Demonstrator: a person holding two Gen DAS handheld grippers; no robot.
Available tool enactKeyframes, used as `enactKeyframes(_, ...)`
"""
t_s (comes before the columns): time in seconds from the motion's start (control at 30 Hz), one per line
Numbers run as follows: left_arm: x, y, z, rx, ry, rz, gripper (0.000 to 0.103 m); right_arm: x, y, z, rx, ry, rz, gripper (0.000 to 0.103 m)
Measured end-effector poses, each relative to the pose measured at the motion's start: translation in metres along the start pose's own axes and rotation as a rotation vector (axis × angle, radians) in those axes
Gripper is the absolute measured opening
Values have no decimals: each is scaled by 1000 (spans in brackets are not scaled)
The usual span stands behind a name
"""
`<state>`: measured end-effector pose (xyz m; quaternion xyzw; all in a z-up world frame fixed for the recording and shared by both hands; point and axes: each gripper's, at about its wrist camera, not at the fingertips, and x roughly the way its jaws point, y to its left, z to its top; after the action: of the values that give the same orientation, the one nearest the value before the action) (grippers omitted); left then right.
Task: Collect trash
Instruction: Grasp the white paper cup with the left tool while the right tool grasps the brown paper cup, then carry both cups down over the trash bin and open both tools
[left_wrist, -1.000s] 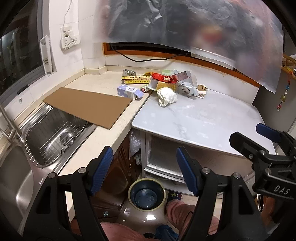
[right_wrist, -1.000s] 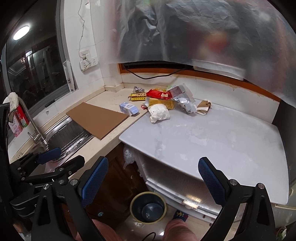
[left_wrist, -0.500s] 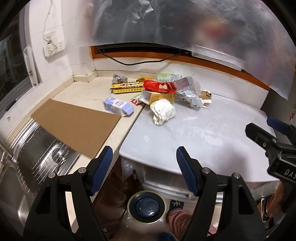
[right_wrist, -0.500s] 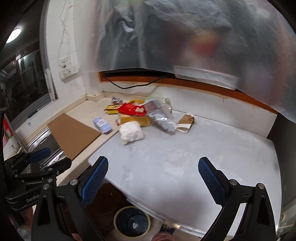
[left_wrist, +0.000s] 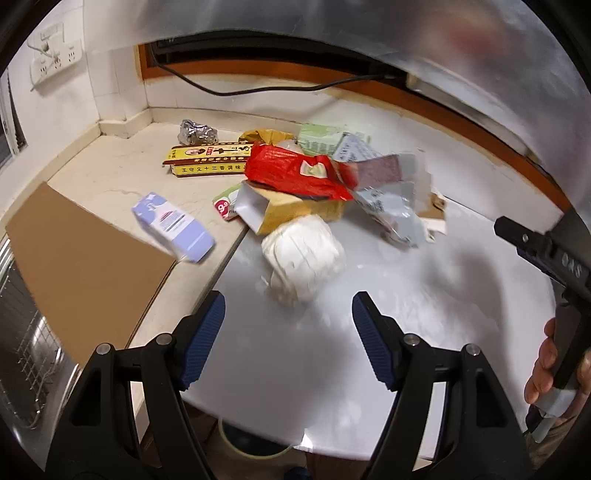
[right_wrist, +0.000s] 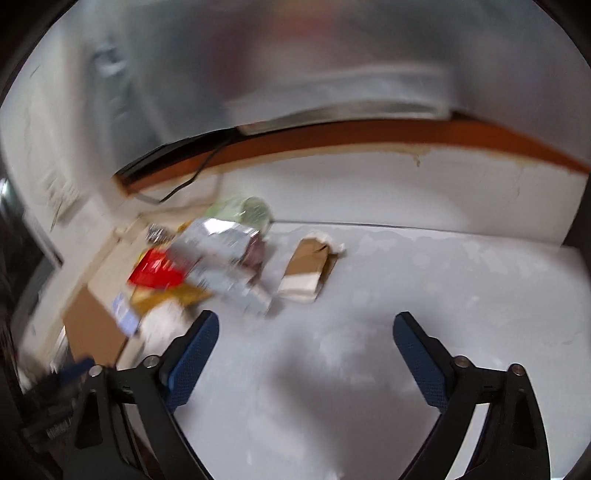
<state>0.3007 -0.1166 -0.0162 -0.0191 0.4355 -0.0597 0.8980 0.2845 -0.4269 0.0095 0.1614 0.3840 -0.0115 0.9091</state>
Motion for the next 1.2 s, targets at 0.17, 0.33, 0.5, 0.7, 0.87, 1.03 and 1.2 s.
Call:
enactKeyframes(0.17, 43, -1, 19, -59, 33, -1, 69, 66, -18, 33, 99, 87, 36, 86)
enactKeyframes(0.33, 75, 1, 31, -127, 80, 25, 69, 120, -12, 46, 101, 152, 9, 85)
enactKeyframes(0.5, 93, 7, 36, -178, 88, 24, 69, 157, -2, 38, 85, 227, -24, 72)
enactKeyframes(0.7, 111, 3, 35, -194, 134, -6, 69, 161, 7, 28, 38, 213, -50, 40)
enactKeyframes(0.87, 109, 0, 25, -199, 127, -57, 59, 140, 3, 10, 69, 211, 32, 18)
enactKeyframes(1.03, 85, -6, 12, -151, 91, -101, 24, 103, 8, -12, 38, 169, 52, 9)
enactKeyframes(1.2, 42, -11, -11, -106, 59, -143, 22, 59, 12, -39, 61, 115, 136, 8)
